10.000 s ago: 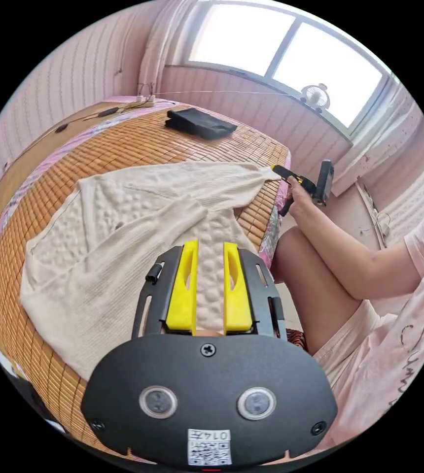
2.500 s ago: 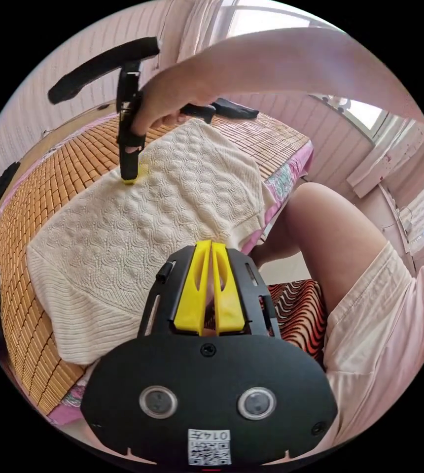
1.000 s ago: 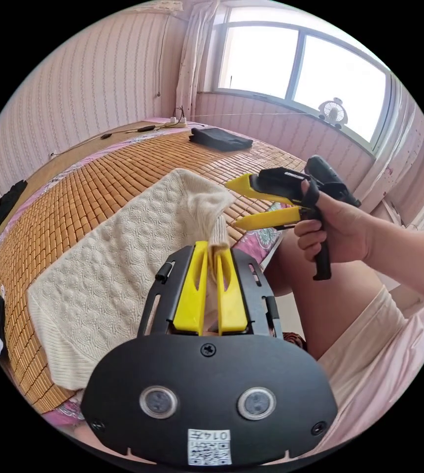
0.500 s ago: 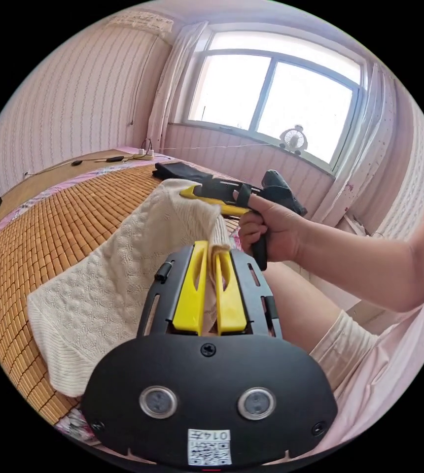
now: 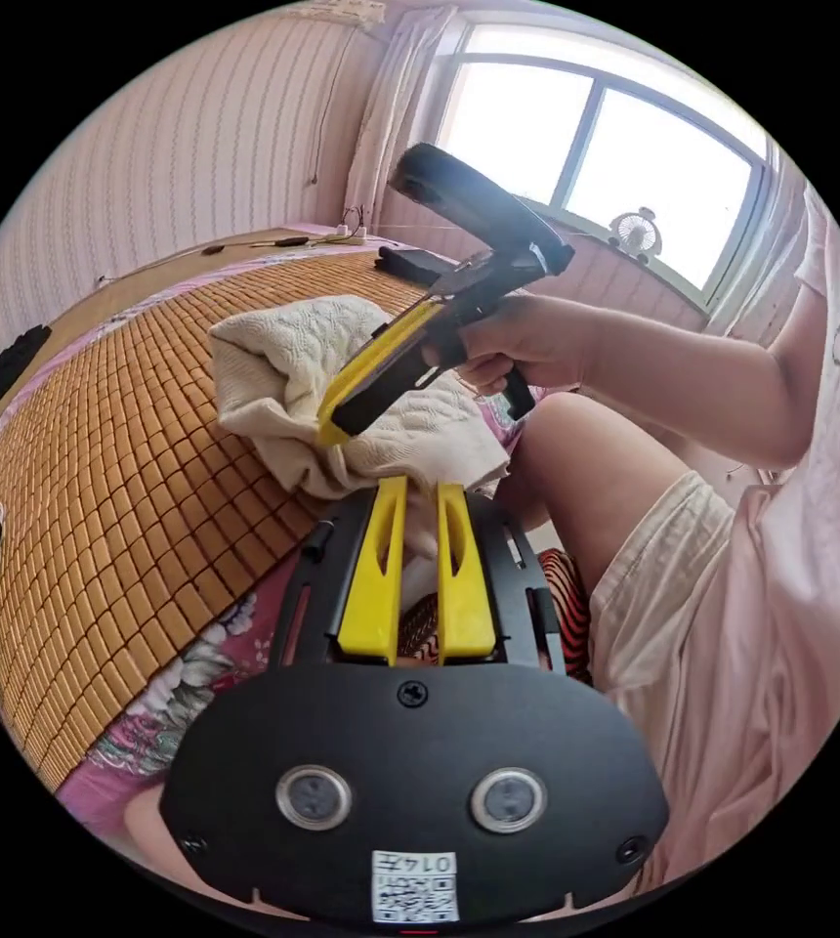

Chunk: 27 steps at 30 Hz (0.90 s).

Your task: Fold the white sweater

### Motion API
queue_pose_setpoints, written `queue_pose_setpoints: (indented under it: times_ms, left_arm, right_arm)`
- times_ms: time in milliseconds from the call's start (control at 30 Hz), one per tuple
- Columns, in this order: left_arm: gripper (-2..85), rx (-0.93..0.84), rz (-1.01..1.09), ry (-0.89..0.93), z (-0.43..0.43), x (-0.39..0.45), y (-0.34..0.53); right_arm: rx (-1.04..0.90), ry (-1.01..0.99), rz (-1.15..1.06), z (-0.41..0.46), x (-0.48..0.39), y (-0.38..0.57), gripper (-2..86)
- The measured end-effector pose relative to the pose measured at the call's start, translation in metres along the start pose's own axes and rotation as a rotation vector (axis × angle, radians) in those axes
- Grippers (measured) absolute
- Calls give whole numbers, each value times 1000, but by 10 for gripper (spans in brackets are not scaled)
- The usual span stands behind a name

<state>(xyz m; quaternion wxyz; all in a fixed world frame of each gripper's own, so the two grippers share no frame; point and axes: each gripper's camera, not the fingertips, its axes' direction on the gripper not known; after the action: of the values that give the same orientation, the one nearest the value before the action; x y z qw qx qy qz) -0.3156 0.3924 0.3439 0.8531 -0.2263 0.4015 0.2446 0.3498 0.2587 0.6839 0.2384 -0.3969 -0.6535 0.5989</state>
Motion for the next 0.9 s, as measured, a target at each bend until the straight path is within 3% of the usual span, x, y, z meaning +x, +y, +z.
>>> queue_pose_setpoints:
  times_ms: [167, 267, 367, 500, 633, 733, 900]
  left_arm:
    - [1, 157, -204, -70, -54, -30, -23]
    - [-1, 243, -259, -130, -62, -43, -50]
    - [-2, 126, -283, -247, -36, -55, -73]
    - [-8, -96, -313, -224, -2, -65, -81]
    - [-9, -45, -305, -221, -12, -70, -79]
    - [-9, -37, -355, -159, -30, -84, -82]
    - [-1, 16, -469, -53, -82, -107, -85]
  right_arm:
    - [190, -12, 6, -40, -7, 3, 81]
    - [291, 138, 80, -50, 3, -8, 39]
    - [250, 230, 59, -23, 10, -41, 11]
    - [159, 231, 10, 27, 15, -89, 0]
    - [145, 160, 101, 78, 21, -127, -3]
    - [168, 274, 72, 95, 7, -138, -3]
    - [222, 247, 94, 63, 5, -135, 1]
